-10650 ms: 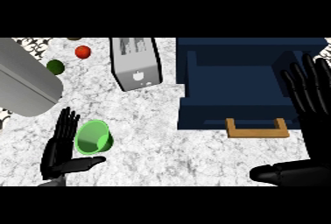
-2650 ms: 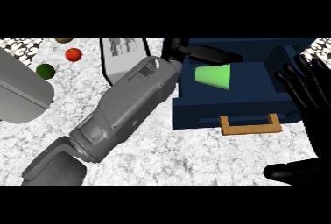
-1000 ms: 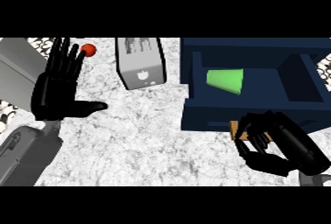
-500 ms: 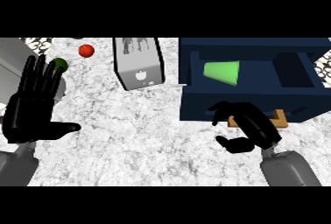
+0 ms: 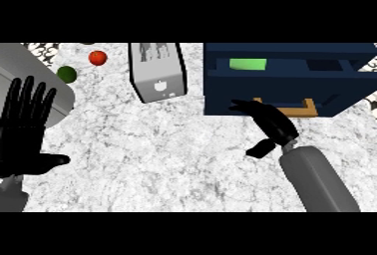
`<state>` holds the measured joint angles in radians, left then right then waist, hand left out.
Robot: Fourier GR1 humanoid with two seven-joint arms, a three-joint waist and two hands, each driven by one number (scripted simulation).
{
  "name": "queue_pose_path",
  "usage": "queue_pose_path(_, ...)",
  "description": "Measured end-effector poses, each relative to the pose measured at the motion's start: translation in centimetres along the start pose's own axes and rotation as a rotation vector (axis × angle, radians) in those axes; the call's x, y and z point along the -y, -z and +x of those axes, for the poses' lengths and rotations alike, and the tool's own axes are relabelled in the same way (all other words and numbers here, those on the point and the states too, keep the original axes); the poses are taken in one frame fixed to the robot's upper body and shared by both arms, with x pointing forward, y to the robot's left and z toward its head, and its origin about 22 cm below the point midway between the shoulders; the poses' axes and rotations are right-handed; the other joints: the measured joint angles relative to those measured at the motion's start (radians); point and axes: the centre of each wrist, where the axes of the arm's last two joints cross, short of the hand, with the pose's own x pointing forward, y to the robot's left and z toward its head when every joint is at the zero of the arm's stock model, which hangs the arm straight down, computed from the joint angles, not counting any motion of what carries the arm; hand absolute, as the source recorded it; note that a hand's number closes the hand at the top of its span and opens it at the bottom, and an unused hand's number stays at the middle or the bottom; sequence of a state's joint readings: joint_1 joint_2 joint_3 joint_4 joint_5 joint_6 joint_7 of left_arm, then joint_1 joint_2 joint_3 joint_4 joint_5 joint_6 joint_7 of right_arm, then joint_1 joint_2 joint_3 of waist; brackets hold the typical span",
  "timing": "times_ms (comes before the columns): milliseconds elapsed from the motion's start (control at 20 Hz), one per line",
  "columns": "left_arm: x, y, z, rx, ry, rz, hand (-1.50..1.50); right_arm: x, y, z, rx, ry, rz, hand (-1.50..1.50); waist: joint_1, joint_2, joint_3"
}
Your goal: Pick up the cup, place it into the drawer and close the drawer
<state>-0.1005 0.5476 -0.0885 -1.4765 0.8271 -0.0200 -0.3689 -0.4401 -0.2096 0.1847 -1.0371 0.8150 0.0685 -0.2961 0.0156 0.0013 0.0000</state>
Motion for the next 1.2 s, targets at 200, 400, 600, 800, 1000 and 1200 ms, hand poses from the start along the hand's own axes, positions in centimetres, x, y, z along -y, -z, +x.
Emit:
queue_pose_path(200, -0.3, -0.1, -0.2, 0.000, 0.005, -0.009, -1.50, 0.1, 1.9, -1.3, 0.006, 0.020, 0.002, -1.50, 0.003, -0.001, -0.001)
queue_pose_path(400, -1.0, -0.6, 0.0, 0.003, -0.001, -0.015, -1.50, 1.3, 3.4, -2.7, 0.011, 0.059, 0.012, -1.50, 0.012, 0.000, 0.000)
queue_pose_path(600, -1.1, 0.0, -0.2, -0.001, -0.011, -0.032, -1.50, 2.9, 4.3, -4.0, 0.025, 0.073, 0.015, -1.50, 0.019, -0.003, -0.003)
queue_pose_path(800, -1.1, -0.1, -0.2, -0.006, -0.016, -0.046, -1.50, 5.0, 4.5, -5.1, 0.042, 0.086, 0.030, -1.50, 0.034, -0.003, -0.004)
queue_pose_path(1000, -1.2, 0.2, -0.5, -0.009, -0.018, -0.053, -1.50, 6.0, 4.6, -5.6, 0.050, 0.109, 0.052, -1.50, 0.042, 0.000, -0.004)
queue_pose_path(1200, -0.8, 0.4, -0.7, -0.006, -0.016, -0.067, -1.50, 6.7, 4.3, -6.3, 0.057, 0.136, 0.065, -1.50, 0.056, 0.003, -0.004)
